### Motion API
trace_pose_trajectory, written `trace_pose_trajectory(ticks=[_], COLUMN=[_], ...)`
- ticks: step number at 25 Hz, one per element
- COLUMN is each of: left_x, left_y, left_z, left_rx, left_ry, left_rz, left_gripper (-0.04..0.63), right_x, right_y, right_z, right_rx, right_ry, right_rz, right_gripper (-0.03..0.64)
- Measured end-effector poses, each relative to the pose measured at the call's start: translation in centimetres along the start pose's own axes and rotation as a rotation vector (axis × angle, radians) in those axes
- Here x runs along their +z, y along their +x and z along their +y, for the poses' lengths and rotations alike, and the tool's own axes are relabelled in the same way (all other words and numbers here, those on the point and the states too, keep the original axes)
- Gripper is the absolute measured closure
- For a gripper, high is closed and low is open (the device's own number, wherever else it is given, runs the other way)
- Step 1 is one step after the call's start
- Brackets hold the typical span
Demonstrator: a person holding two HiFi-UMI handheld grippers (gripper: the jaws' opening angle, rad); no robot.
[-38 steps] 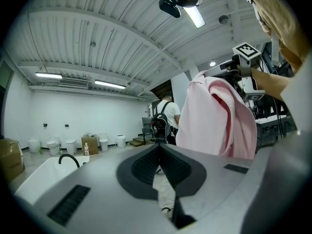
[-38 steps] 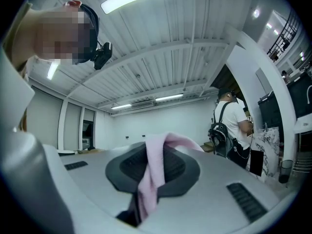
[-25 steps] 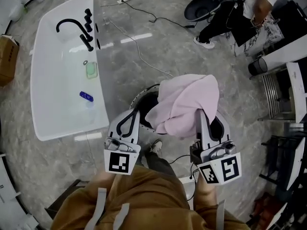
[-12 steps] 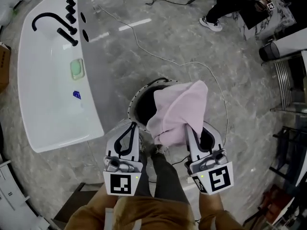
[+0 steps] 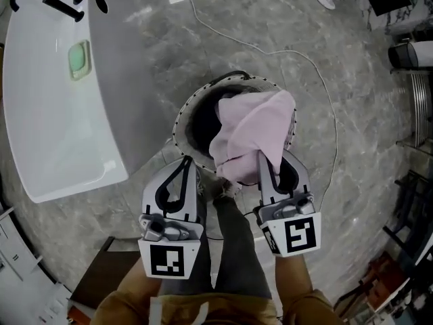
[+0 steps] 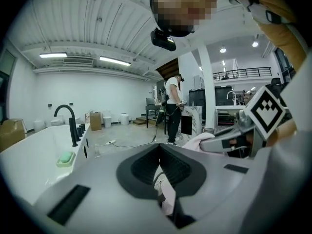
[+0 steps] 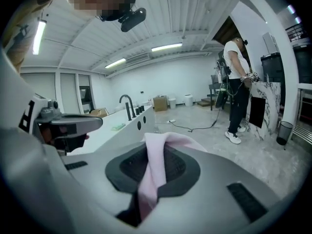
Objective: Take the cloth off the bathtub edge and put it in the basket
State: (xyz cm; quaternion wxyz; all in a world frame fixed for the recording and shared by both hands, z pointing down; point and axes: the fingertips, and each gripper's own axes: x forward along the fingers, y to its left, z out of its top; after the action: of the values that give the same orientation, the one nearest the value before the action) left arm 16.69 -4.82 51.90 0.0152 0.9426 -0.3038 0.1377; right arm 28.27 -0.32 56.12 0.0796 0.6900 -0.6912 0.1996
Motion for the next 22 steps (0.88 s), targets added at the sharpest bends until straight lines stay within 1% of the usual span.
trace_pose_trajectory(ticks=[3,11,15,20,22], left_x=[-2.5,-9.6,-13.2,-16.8,-17.9], left_y=[0.3,2.5,3.4,5.3,5.8], left_z=[-0.3,-0.6,-0.5,-0.5,-0.5], left_rx=[0.008,0.023,0.018,0.006,-0.001], left_ry=[-0.017,-0.034,-0.036,-0.035,-0.034], left_rz=[0.023,0.046,0.063,0.062,0.066], left_gripper=[0.589,0.589,0.589,0.589,0.589], right_x=[-3.6,-13.8,-18.6,-22.9,-24.0], right_y=[1.8,6.2,7.7,9.9,10.7], right_z=[-0.3,-1.5,-2.0,-3.4,-4.0], right_rx=[-0.002,0.009,0.010,-0.002,-0.015], right_ry=[-0.014,-0.071,-0.061,-0.045,-0.063], right_rz=[0.026,0.111,0.164,0.202,0.213], right_gripper=[0.574,0.572,0.571,0.571,0.569])
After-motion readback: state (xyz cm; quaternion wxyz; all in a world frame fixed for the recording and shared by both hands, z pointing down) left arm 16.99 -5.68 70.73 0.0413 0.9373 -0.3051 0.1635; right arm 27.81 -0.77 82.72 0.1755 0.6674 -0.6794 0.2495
